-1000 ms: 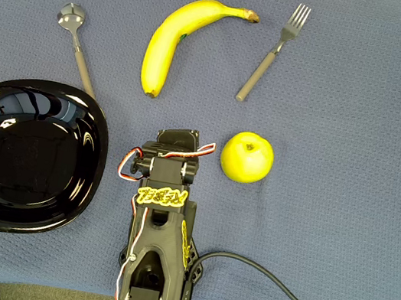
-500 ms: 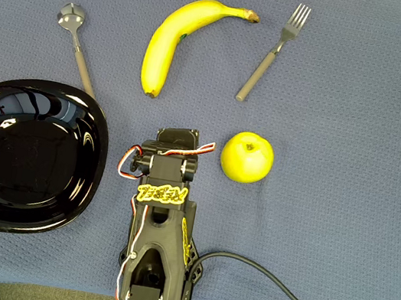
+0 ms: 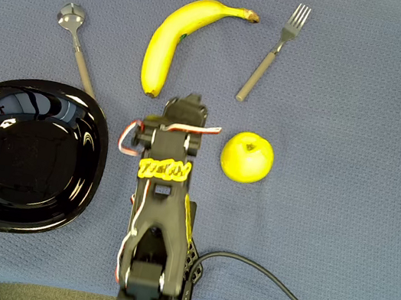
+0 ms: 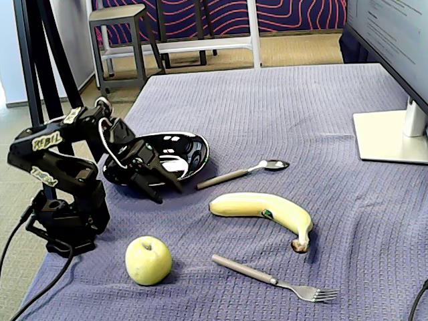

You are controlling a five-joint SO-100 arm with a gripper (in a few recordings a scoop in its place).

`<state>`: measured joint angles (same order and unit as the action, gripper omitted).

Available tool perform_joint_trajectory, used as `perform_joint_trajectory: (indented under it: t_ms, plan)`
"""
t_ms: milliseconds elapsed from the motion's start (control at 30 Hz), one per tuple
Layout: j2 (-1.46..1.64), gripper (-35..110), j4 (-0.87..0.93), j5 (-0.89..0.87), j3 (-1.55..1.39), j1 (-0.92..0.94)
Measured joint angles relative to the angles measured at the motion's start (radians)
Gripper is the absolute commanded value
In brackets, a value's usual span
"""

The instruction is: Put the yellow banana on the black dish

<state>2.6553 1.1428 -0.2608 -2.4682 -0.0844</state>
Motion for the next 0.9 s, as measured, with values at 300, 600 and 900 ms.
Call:
perform_joint_trajectory:
  t_ms: [300, 600, 900]
  plan:
    - [-0.278, 34, -0.061, -0.391, 0.229, 0.025]
    - [-0.565, 36, -0.118, -0.795, 0.422, 0.017]
    - [-0.712, 40, -0.074, -1.112, 0.606, -0.061]
